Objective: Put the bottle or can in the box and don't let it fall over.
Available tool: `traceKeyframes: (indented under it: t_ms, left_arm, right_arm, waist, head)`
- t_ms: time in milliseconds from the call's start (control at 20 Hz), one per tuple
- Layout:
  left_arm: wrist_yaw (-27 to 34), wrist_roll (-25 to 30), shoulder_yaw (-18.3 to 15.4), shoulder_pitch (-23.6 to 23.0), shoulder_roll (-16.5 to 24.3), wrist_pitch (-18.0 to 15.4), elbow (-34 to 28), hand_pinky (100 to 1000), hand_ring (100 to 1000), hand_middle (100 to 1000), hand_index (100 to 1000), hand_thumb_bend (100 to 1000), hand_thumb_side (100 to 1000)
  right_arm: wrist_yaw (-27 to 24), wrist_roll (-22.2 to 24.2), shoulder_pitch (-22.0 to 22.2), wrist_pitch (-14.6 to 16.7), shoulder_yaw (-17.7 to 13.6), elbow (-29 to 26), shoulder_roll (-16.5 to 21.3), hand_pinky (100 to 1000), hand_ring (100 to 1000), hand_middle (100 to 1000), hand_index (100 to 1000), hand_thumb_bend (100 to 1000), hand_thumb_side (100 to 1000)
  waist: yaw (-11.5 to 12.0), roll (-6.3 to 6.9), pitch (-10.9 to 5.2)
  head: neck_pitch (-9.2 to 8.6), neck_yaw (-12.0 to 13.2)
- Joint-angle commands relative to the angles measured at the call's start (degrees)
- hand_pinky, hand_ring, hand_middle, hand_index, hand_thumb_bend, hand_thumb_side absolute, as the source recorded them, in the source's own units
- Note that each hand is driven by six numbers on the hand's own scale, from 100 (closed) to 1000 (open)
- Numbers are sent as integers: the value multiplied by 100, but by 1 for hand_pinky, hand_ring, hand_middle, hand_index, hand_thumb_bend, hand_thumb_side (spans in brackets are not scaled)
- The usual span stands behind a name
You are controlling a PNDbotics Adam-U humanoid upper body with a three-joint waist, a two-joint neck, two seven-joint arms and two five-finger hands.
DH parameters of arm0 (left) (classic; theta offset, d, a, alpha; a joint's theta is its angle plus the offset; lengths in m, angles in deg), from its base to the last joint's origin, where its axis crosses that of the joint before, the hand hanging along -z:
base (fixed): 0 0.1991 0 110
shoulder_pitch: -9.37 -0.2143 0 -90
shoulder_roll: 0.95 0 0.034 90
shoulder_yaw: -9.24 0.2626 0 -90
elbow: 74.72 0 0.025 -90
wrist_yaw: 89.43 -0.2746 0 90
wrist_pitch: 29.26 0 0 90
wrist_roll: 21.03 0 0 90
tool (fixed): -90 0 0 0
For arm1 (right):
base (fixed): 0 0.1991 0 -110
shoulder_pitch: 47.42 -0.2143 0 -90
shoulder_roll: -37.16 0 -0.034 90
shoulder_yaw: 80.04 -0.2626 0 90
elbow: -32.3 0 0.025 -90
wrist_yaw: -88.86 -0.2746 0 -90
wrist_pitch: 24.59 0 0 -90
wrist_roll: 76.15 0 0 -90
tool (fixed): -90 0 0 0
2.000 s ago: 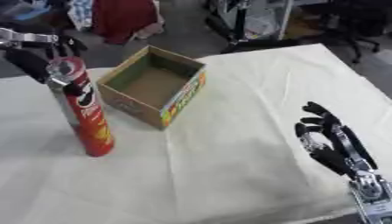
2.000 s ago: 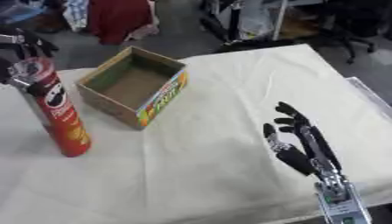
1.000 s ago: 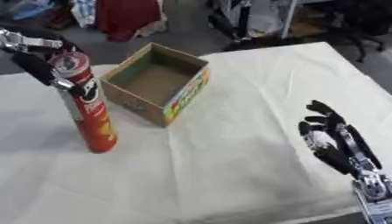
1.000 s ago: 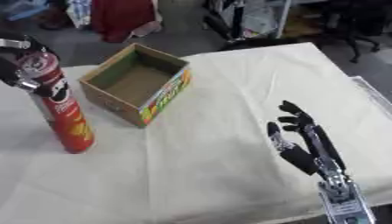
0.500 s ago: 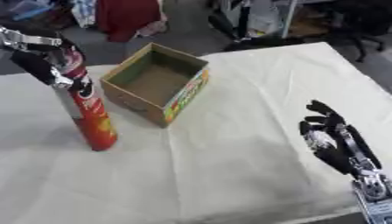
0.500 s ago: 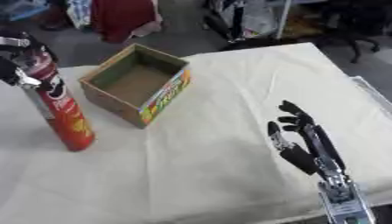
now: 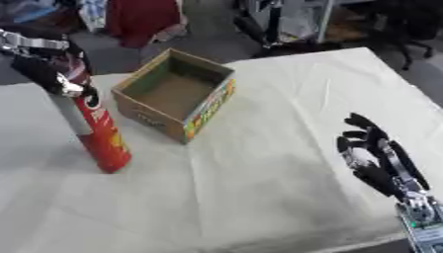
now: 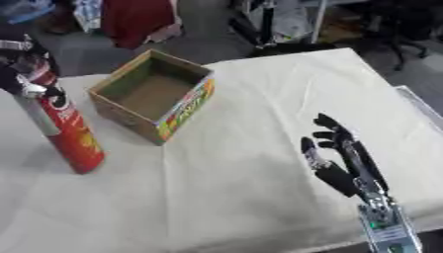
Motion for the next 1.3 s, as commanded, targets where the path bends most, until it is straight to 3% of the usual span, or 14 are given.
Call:
traceKeyframes:
  t_ms: [50, 500, 800, 1050, 1150, 1200, 1250, 1300]
  left_arm:
    - [-6, -234, -136, 177, 120, 33, -126, 191, 404, 494, 694, 268, 531]
    - [-691, -1358, -461, 653, -79, 170, -224, 141, 373, 477, 689, 302, 541]
    - [-1385, -2428, -529, 1017, -614, 254, -43, 131, 374, 469, 690, 358, 553]
    - [-1958, -3351, -532, 1083, -1193, 338, 429, 134, 370, 466, 691, 382, 555]
    - [-2115, -3631, -545, 1074, -1350, 369, 651, 298, 475, 555, 771, 542, 616]
    - [-2202, -3677, -518, 1053, -1407, 347, 758, 526, 606, 672, 857, 712, 678]
    - [-2303, -3648, -480, 1031, -1450, 286, 845, 638, 684, 723, 894, 792, 710]
    - [-2400, -3590, -453, 1009, -1475, 204, 900, 801, 818, 820, 953, 925, 812]
  right_arm:
    - [-21, 11, -43, 9, -8, -67, 103, 782, 829, 891, 973, 199, 654]
    - [-26, 18, -38, 10, 7, -56, 101, 782, 829, 891, 973, 191, 662]
    - [-45, 57, -68, 25, 61, -44, 76, 782, 829, 891, 973, 187, 665]
    - [-90, 167, -175, 68, 184, -33, 0, 782, 829, 891, 973, 185, 665]
    - [-108, 203, -226, 81, 223, -32, -29, 782, 828, 891, 973, 183, 666]
    - [-116, 221, -247, 87, 242, -31, -42, 782, 828, 891, 973, 183, 666]
    - [-123, 236, -261, 92, 256, -29, -53, 782, 828, 891, 973, 182, 667]
    - [-128, 247, -270, 96, 266, -28, -60, 782, 829, 891, 973, 182, 667]
  waist:
    - [-4, 0, -95]
    - [-35, -3, -107]
    - [-128, -13, -94]
    - [-337, -49, -45]
    - [-432, -59, -16]
    - [-468, -62, -4]
    - [-492, -64, 4]
    - [-505, -64, 11]
  head:
    - [13, -19]
    - [16, -2]
    - [-10, 66]
    - [-91, 215]
    - [-120, 266]
    - [-130, 281]
    - [-136, 288]
    - [-140, 291]
